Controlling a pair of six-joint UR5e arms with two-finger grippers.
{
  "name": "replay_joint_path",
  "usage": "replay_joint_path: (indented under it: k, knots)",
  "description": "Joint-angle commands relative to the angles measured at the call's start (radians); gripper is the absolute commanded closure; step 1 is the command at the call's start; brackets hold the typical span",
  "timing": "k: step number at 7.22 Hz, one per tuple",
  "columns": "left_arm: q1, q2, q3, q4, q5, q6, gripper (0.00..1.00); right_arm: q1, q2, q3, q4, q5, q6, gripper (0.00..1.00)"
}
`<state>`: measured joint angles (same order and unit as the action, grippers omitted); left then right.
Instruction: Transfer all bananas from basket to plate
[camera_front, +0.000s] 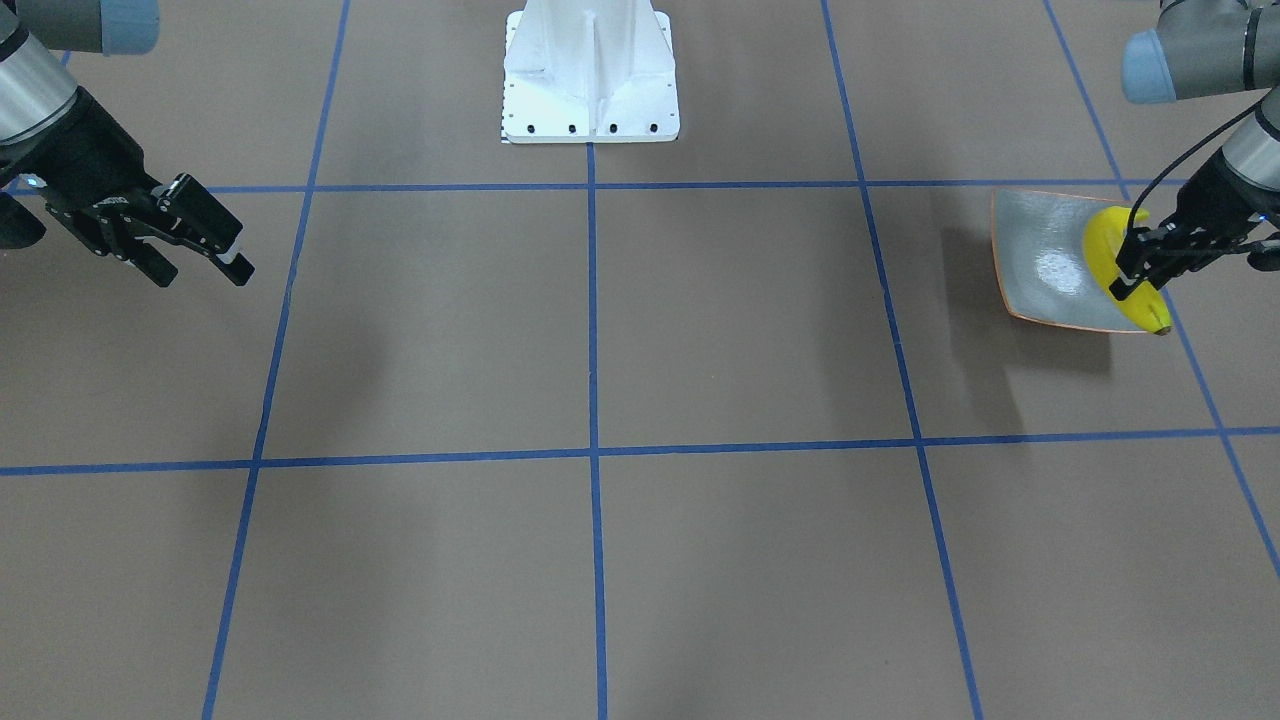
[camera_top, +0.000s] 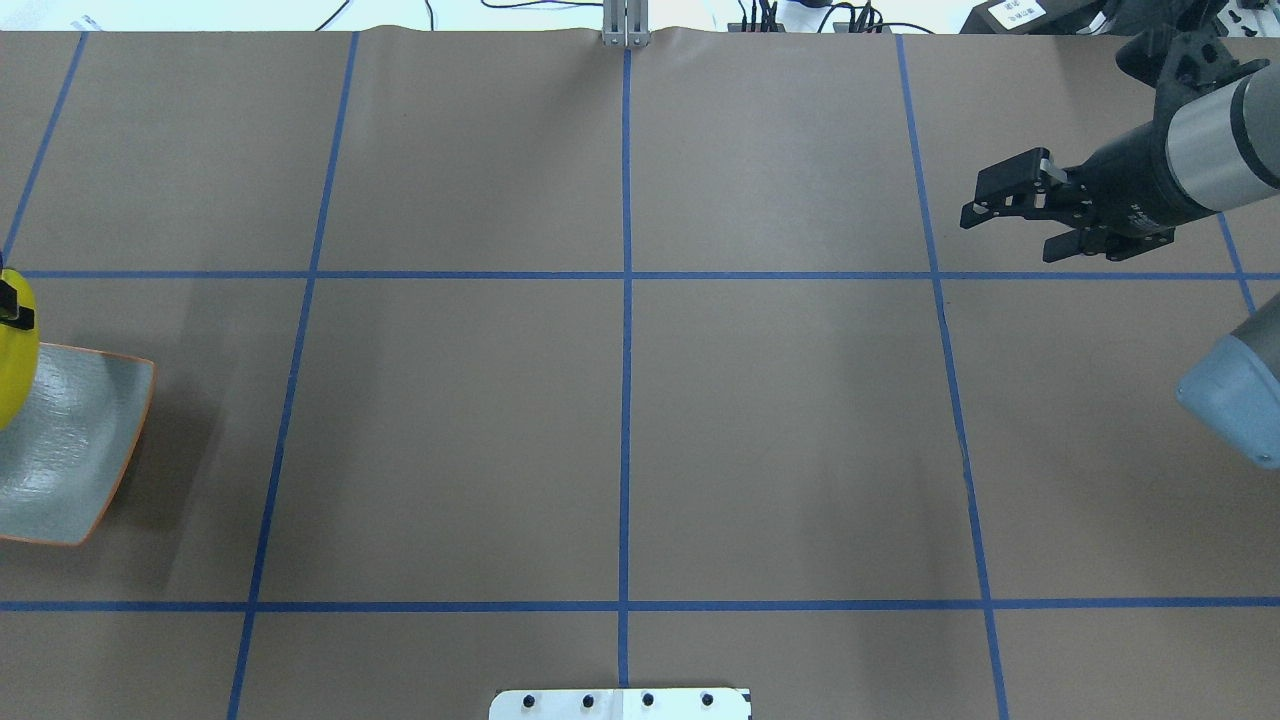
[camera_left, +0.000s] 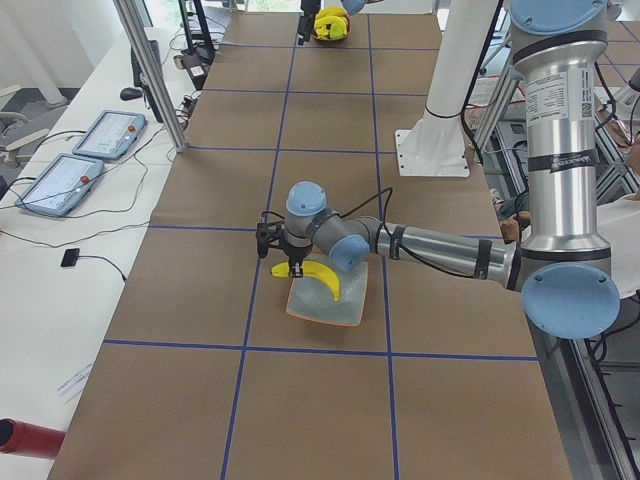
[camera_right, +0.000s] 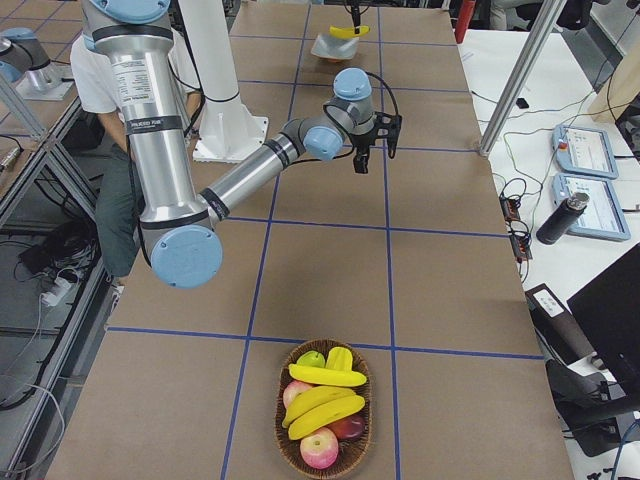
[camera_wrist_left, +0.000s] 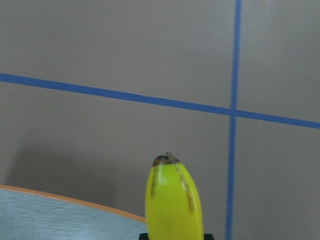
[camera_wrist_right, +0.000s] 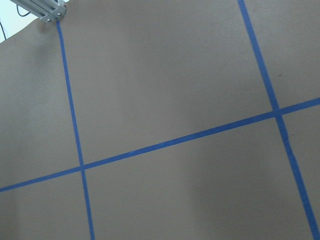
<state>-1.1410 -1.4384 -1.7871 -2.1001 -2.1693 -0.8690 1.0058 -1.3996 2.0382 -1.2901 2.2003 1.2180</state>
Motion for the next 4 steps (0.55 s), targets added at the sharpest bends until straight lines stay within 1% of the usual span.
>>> replay_joint_path:
  k: [1,4]
  knots:
    - [0.003,0.01,0.034,0.0,0.065,-0.001,1.0,0.001,-0.007,-0.004,0.0,-0.001,-0.015,0.0]
    - [0.007,0.009,0.077,0.0,0.063,-0.013,1.0,0.002,-0.018,-0.006,0.0,-0.001,-0.015,0.0]
